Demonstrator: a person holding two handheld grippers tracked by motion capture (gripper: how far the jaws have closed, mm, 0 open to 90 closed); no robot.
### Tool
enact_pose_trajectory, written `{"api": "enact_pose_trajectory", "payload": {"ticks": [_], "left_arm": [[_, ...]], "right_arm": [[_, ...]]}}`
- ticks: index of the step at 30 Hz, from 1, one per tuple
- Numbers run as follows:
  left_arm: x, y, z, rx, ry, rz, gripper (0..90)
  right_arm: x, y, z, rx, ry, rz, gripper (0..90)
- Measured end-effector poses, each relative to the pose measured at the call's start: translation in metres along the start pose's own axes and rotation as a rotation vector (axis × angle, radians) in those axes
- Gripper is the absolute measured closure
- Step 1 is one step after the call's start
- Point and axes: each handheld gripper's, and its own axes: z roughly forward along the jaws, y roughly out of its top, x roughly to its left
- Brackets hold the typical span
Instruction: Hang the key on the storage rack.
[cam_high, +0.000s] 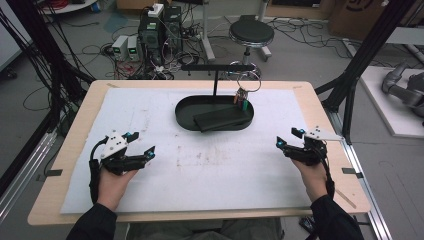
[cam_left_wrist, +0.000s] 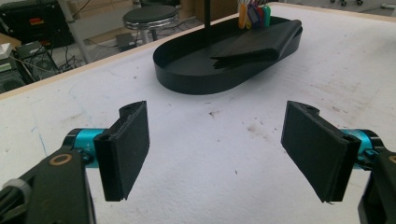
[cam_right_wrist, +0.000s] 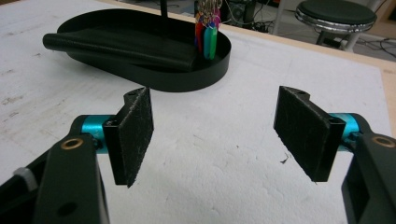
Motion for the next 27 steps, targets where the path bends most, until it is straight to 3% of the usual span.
{"api": "enact_pose_trajectory", "payload": {"ticks": [5, 7, 27], "left_arm": [[-0.002, 0.004, 0.003, -0.002, -0.009, 0.024, 23.7], [-0.003, 0.005, 0.004, -0.004, -0.01, 0.026, 23.7], [-0.005, 0.005, 0.008, -0.001, -0.022, 0.029, 23.7]], "right_arm": [[-0.006, -0.004, -0.004, -0.019, 0.032, 0.057, 28.8], [-0.007, -0.009, -0.005, -0.056, 0.04, 0.044, 28.8], [-0.009, -0.012, -0.001, -0.025, 0.065, 0.034, 27.0]]}}
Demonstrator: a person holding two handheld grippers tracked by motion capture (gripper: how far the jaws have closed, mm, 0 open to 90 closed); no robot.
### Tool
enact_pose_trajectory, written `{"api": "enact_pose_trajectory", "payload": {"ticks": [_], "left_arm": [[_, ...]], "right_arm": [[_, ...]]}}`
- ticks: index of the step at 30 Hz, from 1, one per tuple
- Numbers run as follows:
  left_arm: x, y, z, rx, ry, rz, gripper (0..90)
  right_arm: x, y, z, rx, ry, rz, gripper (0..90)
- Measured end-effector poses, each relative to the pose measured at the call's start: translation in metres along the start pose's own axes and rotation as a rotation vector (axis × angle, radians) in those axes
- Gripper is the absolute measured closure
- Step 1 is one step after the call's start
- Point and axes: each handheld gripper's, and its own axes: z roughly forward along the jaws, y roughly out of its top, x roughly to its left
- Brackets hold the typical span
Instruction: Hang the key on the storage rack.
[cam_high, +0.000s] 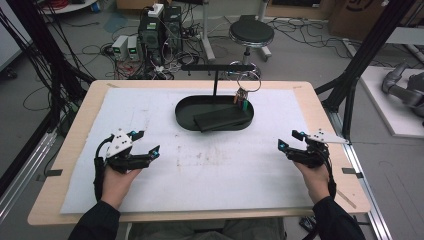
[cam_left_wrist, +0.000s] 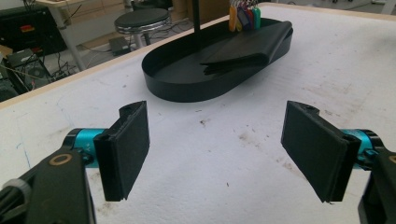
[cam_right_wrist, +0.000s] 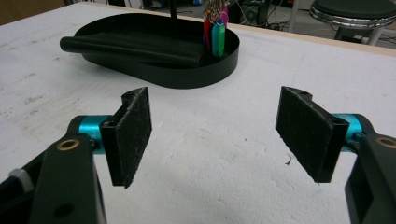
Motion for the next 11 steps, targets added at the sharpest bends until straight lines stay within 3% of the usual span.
{"api": "enact_pose_trajectory", "payload": {"ticks": [11], "left_arm": [[0.0008, -0.0016, 0.0001, 0.011, -0.002, -0.008, 23.7]], "right_arm": [[-0.0007, 0.0001, 0.0022, 0.005, -0.001, -0.007, 26.3]]}}
